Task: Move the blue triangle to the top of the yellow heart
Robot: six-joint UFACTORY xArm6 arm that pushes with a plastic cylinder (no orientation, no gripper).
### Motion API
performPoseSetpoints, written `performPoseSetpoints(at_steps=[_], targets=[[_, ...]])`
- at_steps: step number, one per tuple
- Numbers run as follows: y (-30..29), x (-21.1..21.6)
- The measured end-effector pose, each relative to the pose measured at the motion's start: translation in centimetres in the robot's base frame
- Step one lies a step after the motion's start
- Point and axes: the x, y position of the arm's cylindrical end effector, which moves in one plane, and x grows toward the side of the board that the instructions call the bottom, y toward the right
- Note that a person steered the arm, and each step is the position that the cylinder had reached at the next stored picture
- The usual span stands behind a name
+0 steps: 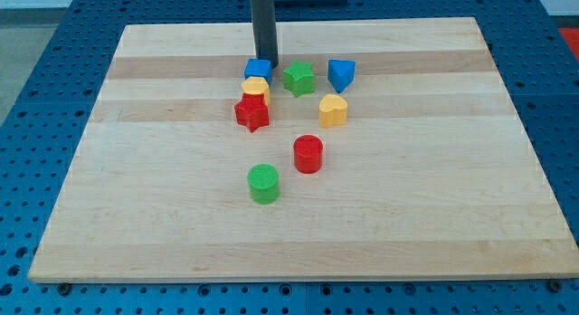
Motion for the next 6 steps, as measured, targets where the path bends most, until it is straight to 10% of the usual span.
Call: performPoseSetpoints(at_steps=[6], targets=[[9.7, -5.5]])
